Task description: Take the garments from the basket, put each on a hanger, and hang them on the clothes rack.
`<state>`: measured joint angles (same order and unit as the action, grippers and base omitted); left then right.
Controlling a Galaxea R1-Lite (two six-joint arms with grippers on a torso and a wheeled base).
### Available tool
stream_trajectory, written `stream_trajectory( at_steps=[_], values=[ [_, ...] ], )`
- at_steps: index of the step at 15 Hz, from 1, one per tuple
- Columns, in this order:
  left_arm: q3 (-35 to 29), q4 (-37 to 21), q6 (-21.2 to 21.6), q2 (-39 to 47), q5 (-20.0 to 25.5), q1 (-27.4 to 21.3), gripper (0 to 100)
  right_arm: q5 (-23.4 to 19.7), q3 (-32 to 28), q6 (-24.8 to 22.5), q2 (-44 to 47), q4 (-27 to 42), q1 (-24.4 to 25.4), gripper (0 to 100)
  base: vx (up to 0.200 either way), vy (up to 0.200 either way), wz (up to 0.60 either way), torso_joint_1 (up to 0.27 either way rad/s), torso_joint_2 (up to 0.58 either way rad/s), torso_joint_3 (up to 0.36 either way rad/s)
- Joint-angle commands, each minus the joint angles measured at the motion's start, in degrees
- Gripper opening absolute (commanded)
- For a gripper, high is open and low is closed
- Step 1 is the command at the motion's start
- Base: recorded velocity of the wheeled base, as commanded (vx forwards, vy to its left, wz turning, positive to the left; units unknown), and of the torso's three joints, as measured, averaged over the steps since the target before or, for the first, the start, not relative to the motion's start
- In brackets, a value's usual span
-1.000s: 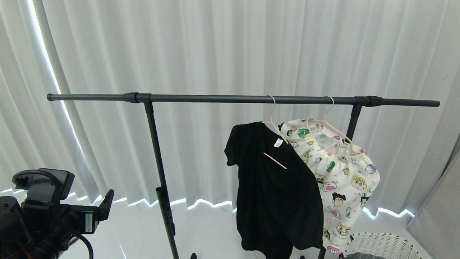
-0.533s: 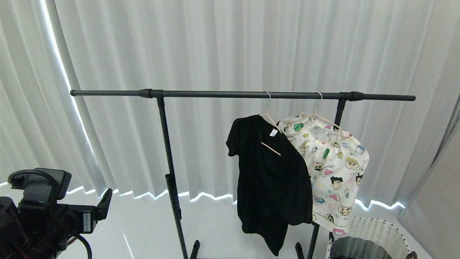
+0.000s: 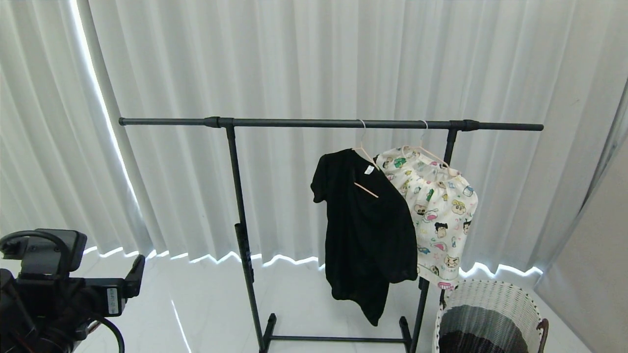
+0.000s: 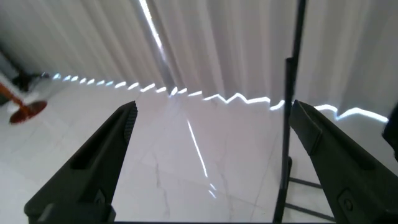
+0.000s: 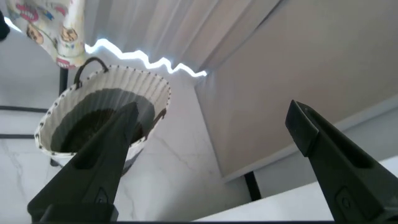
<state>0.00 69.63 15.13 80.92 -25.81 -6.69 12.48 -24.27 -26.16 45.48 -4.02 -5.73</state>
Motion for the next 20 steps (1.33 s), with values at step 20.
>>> stream_trajectory(
  at_steps=[20],
  values=[
    [0.0,-21.2,-5.37,-23.35,-9.52,-0.16,100,-0.44,23.57,-0.21,-37.31,0.42,0.02,100,0.0,0.0,0.0,-0.188,0.47,0.28]
  ],
)
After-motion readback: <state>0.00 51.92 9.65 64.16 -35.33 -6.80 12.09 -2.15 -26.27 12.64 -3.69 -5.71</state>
